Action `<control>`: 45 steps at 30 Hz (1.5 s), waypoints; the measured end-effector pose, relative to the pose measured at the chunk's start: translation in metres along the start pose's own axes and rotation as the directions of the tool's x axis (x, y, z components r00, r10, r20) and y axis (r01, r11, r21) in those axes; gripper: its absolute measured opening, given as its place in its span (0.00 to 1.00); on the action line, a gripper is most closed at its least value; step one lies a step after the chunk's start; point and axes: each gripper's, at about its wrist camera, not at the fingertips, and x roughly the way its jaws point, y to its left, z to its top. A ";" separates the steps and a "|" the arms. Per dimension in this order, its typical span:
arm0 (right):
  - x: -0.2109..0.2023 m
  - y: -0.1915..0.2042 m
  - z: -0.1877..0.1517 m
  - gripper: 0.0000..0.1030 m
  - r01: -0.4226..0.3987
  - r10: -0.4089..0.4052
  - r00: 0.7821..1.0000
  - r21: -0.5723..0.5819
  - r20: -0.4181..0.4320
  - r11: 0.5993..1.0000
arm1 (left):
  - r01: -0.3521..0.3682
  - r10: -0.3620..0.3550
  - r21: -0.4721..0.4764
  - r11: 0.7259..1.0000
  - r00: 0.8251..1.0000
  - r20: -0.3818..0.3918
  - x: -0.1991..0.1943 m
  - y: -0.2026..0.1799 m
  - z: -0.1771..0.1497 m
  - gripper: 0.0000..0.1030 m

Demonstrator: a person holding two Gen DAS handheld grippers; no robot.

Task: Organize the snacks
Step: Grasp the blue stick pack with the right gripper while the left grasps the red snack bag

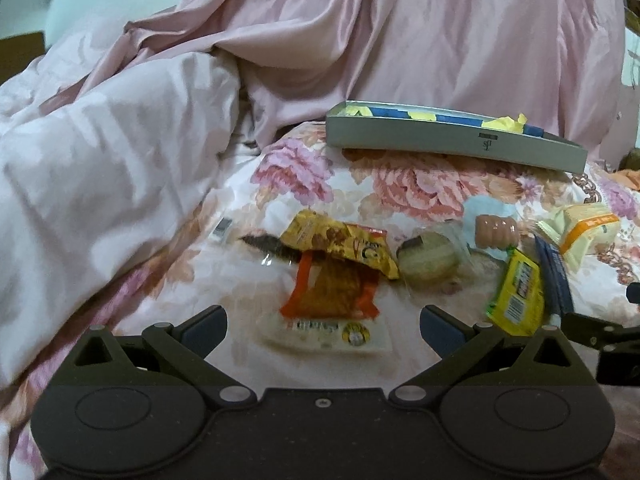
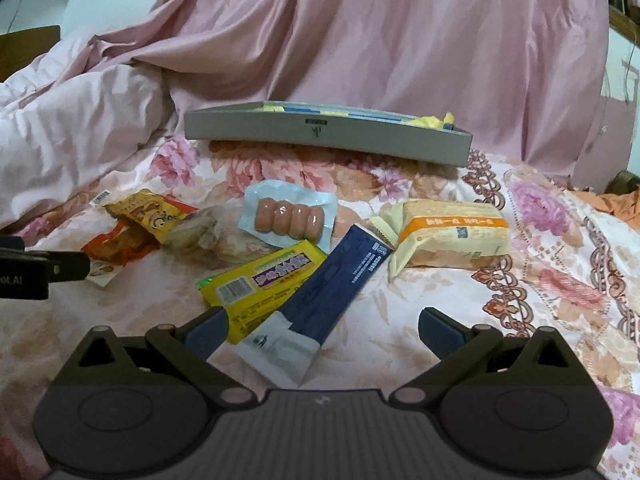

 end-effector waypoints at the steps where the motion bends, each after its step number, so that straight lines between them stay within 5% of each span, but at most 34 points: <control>1: 0.004 -0.002 0.002 1.00 -0.006 0.007 1.000 0.010 -0.008 1.000 | -0.001 0.001 0.017 1.000 1.000 0.002 0.004 -0.001 0.001 0.99; 18: 0.050 -0.019 0.012 0.94 -0.111 0.125 0.983 0.113 -0.133 0.987 | 0.066 -0.053 0.196 0.979 0.996 -0.068 0.067 -0.009 0.013 0.92; 28: 0.056 -0.016 0.016 0.79 -0.061 0.081 0.983 0.122 -0.164 0.991 | 0.144 -0.133 0.062 0.988 0.980 -0.151 0.079 0.007 0.018 0.75; 32: 0.064 -0.017 0.021 0.77 -0.104 0.145 0.971 0.211 -0.192 0.972 | 0.166 -0.157 0.045 0.985 0.975 -0.158 0.077 0.006 0.018 0.66; 40: 0.058 -0.015 0.021 0.47 -0.146 0.191 0.967 0.246 -0.168 0.958 | 0.178 -0.182 -0.035 0.983 0.970 -0.160 0.072 0.011 0.017 0.62; 45: 0.052 -0.013 0.018 0.42 -0.156 0.203 0.964 0.253 -0.173 0.955 | 0.179 -0.184 -0.046 0.983 0.967 -0.177 0.062 0.009 0.015 0.62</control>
